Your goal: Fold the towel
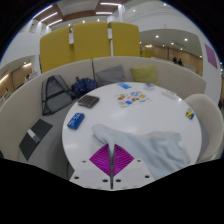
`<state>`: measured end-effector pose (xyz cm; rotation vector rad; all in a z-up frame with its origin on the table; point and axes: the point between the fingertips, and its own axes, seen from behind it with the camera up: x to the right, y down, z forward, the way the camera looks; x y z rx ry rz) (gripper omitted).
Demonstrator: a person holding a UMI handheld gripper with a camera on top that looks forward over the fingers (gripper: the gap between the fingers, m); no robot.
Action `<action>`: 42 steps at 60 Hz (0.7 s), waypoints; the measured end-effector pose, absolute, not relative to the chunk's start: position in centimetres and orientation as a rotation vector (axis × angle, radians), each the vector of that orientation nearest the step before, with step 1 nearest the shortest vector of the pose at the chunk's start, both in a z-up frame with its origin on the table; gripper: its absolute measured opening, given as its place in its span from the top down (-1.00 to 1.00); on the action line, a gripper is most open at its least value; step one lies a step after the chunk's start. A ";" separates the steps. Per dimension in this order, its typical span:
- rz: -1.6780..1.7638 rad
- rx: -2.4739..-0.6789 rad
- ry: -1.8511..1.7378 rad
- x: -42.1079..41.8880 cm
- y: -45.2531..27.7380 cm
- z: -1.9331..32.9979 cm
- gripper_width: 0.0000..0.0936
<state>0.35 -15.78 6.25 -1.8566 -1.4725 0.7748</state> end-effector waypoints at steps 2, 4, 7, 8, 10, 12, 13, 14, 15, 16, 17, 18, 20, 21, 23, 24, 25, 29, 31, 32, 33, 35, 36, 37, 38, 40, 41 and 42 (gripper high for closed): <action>0.773 -1.857 -1.450 0.7 -14.1 7.5 0.96; 0.766 -1.854 -1.436 1.1 -12.2 8.7 0.95; 0.744 -1.845 -1.414 1.8 -8.8 9.9 0.95; 0.734 -1.841 -1.408 2.0 -7.6 10.2 0.95; 0.713 -1.835 -1.396 2.4 -5.4 10.7 0.95; 0.684 -1.831 -1.386 2.8 -3.2 10.9 0.95; 0.670 -1.829 -1.382 3.0 -2.1 10.9 0.95; 0.656 -1.829 -1.379 3.3 -1.0 10.8 0.95; 0.643 -1.830 -1.374 3.5 0.0 10.6 0.95; 0.630 -1.836 -1.368 3.7 1.0 10.3 0.95; 0.617 -1.843 -1.364 4.0 1.9 10.1 0.95; 0.604 -1.849 -1.360 4.2 2.8 9.8 0.95; 0.579 -1.858 -1.353 4.8 4.5 9.0 0.95; 0.564 -1.862 -1.352 4.9 5.4 8.4 0.95; 0.524 -1.860 -1.355 5.4 7.0 7.4 0.94; 0.503 -1.859 -1.360 5.6 7.7 6.8 0.92; 0.482 -1.860 -1.363 5.8 8.4 6.1 0.91; 0.432 -1.870 -1.393 6.6 10.2 3.0 0.59; 0.422 -1.884 -1.429 6.9 10.5 1.4 0.16; 0.412 -1.891 -1.444 7.2 10.7 0.8 -0.05; 0.398 -1.897 -1.452 7.5 11.0 0.3 -0.26; 0.372 -1.904 -1.456 8.1 11.8 -0.4 -0.68; 0.362 -1.903 -1.451 8.6 12.2 -0.4 -0.89; 0.356 -1.900 -1.442 8.7 12.5 -0.3 -0.88; 0.352 -1.898 -1.434 8.9 12.8 0.1 -0.85; 0.362 -1.900 -1.425 9.2 13.0 0.8 -0.85; 0.372 -1.904 -1.420 9.4 13.0 1.2 -0.85; 0.383 -1.908 -1.413 9.6 13.0 1.8 -0.85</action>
